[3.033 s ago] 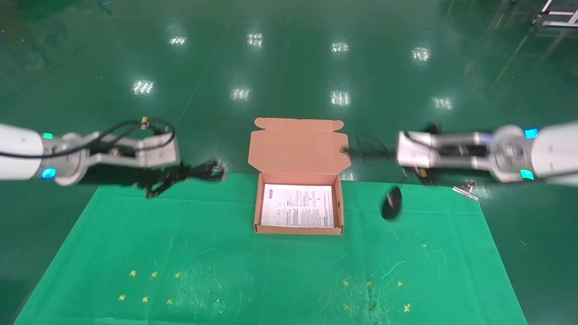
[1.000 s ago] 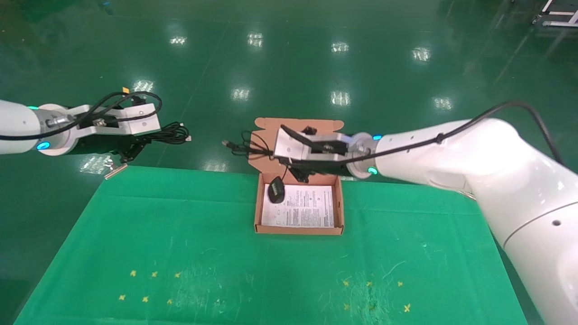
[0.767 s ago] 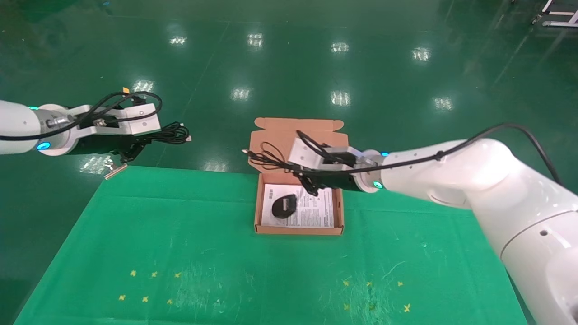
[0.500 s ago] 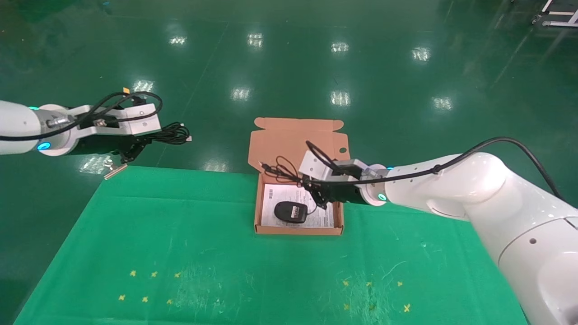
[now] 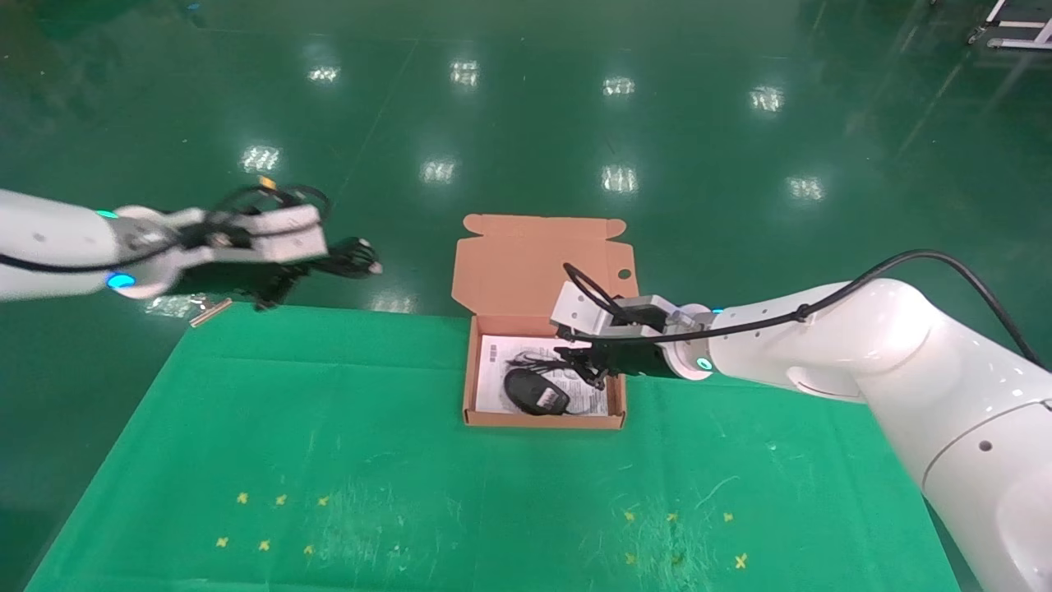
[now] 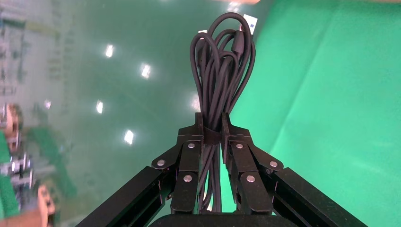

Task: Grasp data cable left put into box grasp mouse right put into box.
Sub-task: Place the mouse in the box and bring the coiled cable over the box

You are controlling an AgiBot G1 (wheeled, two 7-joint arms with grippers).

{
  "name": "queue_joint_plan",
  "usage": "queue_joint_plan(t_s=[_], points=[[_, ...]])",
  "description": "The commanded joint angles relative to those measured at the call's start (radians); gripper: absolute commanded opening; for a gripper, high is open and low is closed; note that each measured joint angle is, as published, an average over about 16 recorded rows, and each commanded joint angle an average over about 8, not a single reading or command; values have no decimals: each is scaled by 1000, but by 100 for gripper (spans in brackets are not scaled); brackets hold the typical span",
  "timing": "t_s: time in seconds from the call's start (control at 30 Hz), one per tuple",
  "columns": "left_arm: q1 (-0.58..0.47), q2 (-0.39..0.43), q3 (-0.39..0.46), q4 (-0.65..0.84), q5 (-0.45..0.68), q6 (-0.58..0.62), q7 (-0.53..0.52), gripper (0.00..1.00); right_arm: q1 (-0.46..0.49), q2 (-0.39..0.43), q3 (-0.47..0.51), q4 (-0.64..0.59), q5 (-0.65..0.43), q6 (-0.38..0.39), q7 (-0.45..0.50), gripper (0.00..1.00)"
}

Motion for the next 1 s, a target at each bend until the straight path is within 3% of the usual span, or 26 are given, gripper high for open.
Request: queue_joint_plan(t_s=[0.03, 0.23, 0.53, 0.77, 1.0], points=[[11, 14, 4, -4, -7, -5, 4, 0, -1, 2, -5, 4, -1, -1, 12, 100], [60, 85, 22, 11, -10, -65, 29, 0, 13, 54, -1, 35, -4, 1, 20, 100], [101, 230, 42, 108, -28, -194, 108, 0, 44, 194, -6, 143, -41, -5, 62, 100], [98, 338, 64, 243, -69, -267, 203, 0, 40, 305, -23, 281, -90, -15, 151, 100], [118, 371, 133, 297, -166, -339, 272, 0, 22, 376, -49, 422, -161, -18, 279, 100]])
